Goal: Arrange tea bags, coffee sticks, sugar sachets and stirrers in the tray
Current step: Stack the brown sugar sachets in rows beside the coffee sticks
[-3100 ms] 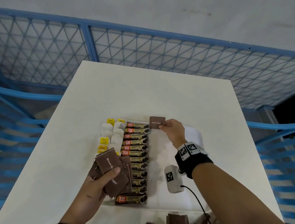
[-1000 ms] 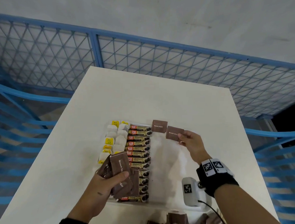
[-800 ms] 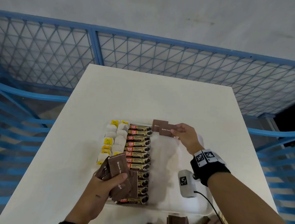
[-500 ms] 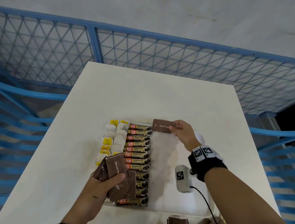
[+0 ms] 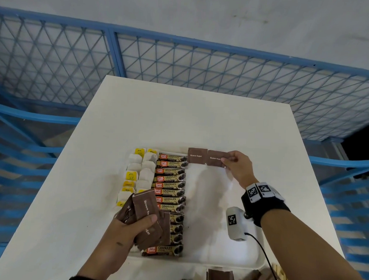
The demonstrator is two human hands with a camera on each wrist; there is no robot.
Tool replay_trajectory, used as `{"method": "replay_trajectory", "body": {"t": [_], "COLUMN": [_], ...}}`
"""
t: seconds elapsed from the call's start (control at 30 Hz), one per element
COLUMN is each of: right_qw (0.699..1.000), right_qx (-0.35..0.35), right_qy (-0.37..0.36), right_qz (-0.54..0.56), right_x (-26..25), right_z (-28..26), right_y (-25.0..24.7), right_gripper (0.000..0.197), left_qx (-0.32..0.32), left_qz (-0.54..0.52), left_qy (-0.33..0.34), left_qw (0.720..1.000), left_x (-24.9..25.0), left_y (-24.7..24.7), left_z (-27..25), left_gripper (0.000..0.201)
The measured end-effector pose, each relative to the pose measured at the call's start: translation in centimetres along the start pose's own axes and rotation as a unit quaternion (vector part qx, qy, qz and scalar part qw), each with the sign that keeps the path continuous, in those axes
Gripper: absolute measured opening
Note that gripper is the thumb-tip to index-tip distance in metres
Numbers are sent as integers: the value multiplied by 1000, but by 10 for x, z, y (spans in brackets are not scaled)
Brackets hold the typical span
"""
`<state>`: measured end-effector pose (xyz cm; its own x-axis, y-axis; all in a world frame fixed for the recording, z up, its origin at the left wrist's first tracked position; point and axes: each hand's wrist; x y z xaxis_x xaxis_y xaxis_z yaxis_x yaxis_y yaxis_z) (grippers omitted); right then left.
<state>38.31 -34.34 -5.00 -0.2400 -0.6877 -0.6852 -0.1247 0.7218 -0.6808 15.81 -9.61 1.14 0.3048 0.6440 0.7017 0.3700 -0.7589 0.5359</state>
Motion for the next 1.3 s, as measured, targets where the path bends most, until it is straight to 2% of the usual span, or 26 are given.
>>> {"method": "replay_trajectory", "body": {"t": [0.1,0.17,0.23,0.27,0.33,0.4,0.47,0.53,0.63,0.67,0.73,0.83,0.93,1.0,1.07,1.2,1.3], "right_qw": [1000,1000,999,998,996,997,995,980,917,895,867,863,865,863,863,888,899], "right_qx": [18,28,44,59,80,58,-20,-145,-375,-425,-477,-480,-464,-456,-442,-394,-365], "right_qy": [-1,3,0,-7,-29,-53,-96,-135,-136,-128,-123,-112,-81,-59,-42,-45,-39], "right_qz": [-9,-9,-6,-6,-9,-7,-9,-21,29,44,73,112,171,210,239,234,236], "right_x": [1,3,2,0,-11,-29,-45,-56,-67,-69,-70,-68,-67,-68,-68,-67,-62], "right_z": [-3,-3,-6,-9,-20,-42,-69,-97,-137,-149,-163,-169,-169,-170,-170,-165,-158], "right_y": [1,1,1,0,-3,-4,-1,1,2,4,8,17,17,14,11,4,0], "right_gripper": [21,22,20,20,22,15,5,7,29,30,22,10,7,11,12,11,16], "left_qx": [3,8,16,19,19,20,18,21,22,20,15,11,7,3,14,39,47], "left_qz": [0,9,7,10,12,10,2,-1,-4,-2,6,-2,-27,-22,-26,-20,-13], "left_qy": [4,5,13,16,18,21,27,36,47,52,65,82,89,85,79,69,66], "left_qw": [1000,1000,1000,1000,1000,1000,999,999,999,998,998,997,996,996,996,997,997], "left_x": [0,-1,-1,0,0,1,2,3,5,6,9,10,12,12,13,15,17], "left_y": [-1,-1,1,2,3,6,9,11,13,14,17,16,15,11,8,6,9], "left_z": [0,-1,-2,-2,-2,-3,-3,-3,-5,-6,-9,-12,-13,-13,-13,-16,-20], "left_gripper": [98,82,50,41,36,34,35,32,29,28,24,21,17,52,63,40,36]}}
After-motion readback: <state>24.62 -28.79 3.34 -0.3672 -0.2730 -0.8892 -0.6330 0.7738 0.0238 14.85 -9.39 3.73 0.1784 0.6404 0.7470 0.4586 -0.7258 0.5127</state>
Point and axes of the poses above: each hand's wrist, its own z-axis towards the middle knuckle, its own y-axis out of the palm, x = y × z, and after that the axes turned 12 degrees about -z, right-handed
